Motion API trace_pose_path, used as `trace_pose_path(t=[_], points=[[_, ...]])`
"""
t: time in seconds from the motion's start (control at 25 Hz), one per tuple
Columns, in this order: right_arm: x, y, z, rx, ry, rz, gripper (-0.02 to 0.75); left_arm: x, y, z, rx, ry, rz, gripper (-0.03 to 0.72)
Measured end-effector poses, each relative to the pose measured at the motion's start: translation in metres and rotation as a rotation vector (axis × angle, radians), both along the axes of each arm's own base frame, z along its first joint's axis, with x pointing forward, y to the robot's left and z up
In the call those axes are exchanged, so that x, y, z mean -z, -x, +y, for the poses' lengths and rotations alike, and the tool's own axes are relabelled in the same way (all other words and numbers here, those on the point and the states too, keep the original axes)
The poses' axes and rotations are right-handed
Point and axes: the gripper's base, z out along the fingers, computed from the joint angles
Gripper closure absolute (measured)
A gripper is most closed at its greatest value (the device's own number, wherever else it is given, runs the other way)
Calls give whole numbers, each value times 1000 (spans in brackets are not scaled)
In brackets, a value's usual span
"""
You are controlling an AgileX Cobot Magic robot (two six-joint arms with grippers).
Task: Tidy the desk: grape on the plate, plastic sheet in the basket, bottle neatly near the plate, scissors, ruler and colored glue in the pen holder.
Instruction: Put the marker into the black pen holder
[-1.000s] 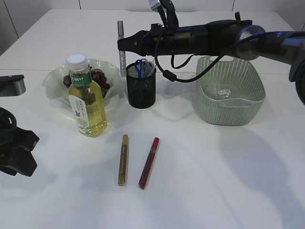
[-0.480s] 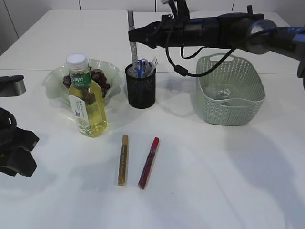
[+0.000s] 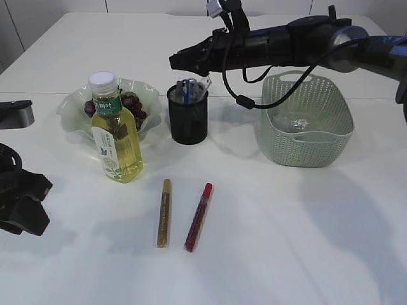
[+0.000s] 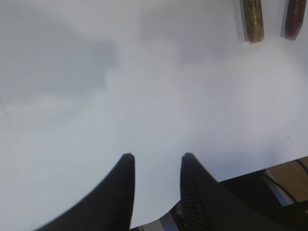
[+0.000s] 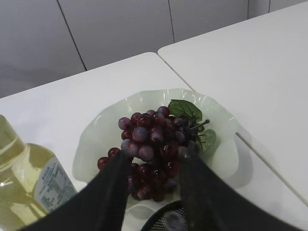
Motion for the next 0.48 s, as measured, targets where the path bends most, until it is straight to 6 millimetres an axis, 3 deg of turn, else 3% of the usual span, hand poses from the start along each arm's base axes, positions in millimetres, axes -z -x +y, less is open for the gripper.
trace_pose_path(t=[0.12, 0.28, 0.48], points=[[0, 1, 0, -11, -3, 6, 398, 0, 0, 0, 0, 0, 0, 449], [0, 2, -1, 8, -25, 104, 382, 0, 0, 0, 0, 0, 0, 449], [-31, 14, -8, 64, 87, 228, 381, 0, 0, 0, 0, 0, 1, 449]])
